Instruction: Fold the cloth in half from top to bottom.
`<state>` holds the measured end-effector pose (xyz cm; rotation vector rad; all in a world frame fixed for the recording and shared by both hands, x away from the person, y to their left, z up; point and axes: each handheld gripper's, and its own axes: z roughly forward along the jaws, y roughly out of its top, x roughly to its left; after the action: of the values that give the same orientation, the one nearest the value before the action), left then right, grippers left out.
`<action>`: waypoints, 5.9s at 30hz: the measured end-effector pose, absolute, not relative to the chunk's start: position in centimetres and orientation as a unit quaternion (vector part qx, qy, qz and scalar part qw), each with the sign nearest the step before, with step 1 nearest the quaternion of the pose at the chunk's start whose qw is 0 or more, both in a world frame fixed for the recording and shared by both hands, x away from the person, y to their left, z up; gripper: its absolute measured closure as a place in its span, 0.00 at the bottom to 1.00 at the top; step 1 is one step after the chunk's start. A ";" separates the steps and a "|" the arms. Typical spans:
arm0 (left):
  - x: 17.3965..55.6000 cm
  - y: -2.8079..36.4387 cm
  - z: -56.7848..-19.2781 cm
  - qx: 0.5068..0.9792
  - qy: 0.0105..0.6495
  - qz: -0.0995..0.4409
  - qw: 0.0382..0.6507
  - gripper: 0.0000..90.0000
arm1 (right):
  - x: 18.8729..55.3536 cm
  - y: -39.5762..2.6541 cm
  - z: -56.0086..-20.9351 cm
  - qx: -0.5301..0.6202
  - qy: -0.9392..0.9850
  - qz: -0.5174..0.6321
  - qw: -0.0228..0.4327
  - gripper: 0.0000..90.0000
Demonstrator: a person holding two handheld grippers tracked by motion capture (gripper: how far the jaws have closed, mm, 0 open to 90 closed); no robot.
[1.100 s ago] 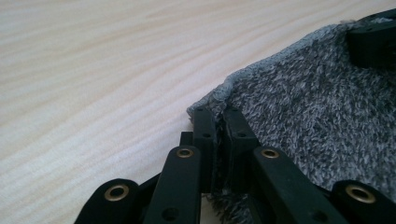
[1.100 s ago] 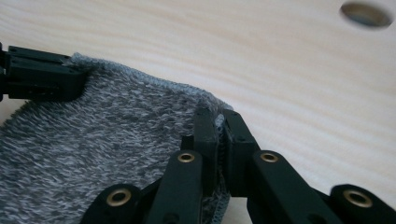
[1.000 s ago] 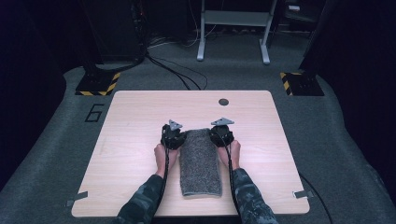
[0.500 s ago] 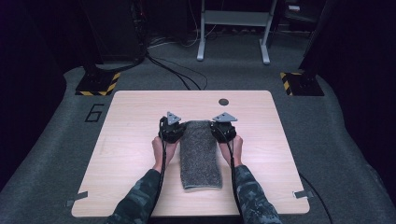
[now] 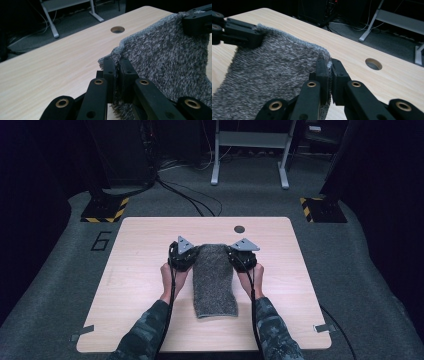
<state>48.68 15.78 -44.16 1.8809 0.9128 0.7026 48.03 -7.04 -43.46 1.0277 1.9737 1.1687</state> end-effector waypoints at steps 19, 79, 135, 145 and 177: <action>46.4 16.1 -44.9 0.759 0.357 0.267 0.474 0.94 | 45.7 -7.9 -43.9 0.366 0.753 0.452 0.309 0.95; 37.7 18.3 -48.9 0.823 0.319 0.135 0.451 0.36 | 35.0 -11.7 -51.1 0.361 0.811 0.407 0.214 0.51; 38.6 11.9 -48.7 0.841 0.280 0.071 0.458 0.71 | 37.8 -12.1 -50.9 0.436 0.777 0.404 0.206 0.43; 37.7 15.4 -47.2 0.809 0.323 0.105 0.480 0.51 | 39.1 -11.2 -47.3 0.415 0.772 0.426 0.225 0.42; 38.4 17.2 -51.8 0.838 0.373 0.128 0.377 0.38 | 39.0 -10.5 -51.2 0.407 0.833 0.332 0.172 0.38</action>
<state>38.37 17.16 -51.77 2.1421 0.9538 0.3271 38.98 -10.46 -51.16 1.1554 2.3648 0.9413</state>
